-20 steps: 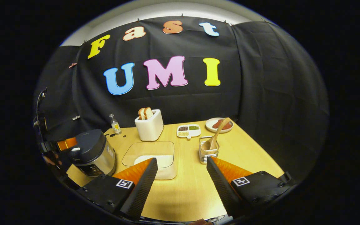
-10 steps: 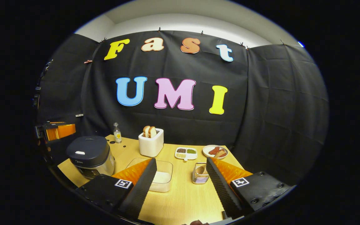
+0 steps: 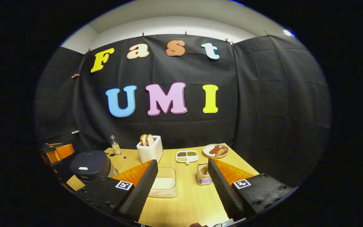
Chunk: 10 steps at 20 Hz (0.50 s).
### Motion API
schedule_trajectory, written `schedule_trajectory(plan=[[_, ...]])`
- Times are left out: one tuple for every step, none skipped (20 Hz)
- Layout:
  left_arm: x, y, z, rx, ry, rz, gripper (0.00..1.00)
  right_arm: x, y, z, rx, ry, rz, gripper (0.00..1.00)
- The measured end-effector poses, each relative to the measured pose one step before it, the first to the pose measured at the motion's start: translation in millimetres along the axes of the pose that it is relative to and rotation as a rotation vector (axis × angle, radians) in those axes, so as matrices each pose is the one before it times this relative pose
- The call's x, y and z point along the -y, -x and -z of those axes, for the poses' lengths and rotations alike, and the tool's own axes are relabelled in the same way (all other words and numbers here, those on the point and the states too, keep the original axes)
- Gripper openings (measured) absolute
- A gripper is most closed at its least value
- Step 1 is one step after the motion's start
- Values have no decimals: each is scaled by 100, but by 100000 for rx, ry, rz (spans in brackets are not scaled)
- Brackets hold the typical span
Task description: Close the left gripper, press the button to open the rice cooker; take a wooden spoon from the chopstick holder with the right hand, scoop a spoonful of rice and pour it into the rice cooker, then put the wooden spoon back into the chopstick holder.
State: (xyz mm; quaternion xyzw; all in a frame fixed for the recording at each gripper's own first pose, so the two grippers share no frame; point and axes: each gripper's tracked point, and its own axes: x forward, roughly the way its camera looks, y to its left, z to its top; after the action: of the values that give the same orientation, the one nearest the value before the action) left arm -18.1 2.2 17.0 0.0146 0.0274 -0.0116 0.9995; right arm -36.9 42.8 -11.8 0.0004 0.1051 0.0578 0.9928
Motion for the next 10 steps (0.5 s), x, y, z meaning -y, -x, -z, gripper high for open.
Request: schedule_trajectory(plan=[[141, 180, -36, -416, -49, 45, 96, -7, -304, 22, 118, -1355, -594, 100], [358, 86, 139, -593, 80, 503, 96, -771, -411, -79, 336, -1508, -2563, 99], [234, 240, 151, -186, 593, -198, 96, -551, -192, 205, -1043, -853, -2506, 98], [90, 216, -18, 175, 920, -270, 96, 553, -136, -116, 96, -1, 407, 99], [323, 254, -47, 147, 661, -40, 96, 589, -91, -308, 516, -475, 880, 100], [302, 268, 27, 111, 11, -327, 96, 140, -185, -253, 387, -1542, 223, 98], [213, 288, -73, 243, -483, -235, 96, 56, -260, -172, 421, -1650, -207, 98], [99, 332, -47, 400, -437, -288, 96, 160, -229, -58, -52, -637, -95, 98], [74, 221, -82, 373, 137, -305, 96, 335, -261, 4, -172, 380, 411, 98], [174, 172, 290, -425, 688, 31, 96, 375, -176, 56, -579, 621, 611, 98]])
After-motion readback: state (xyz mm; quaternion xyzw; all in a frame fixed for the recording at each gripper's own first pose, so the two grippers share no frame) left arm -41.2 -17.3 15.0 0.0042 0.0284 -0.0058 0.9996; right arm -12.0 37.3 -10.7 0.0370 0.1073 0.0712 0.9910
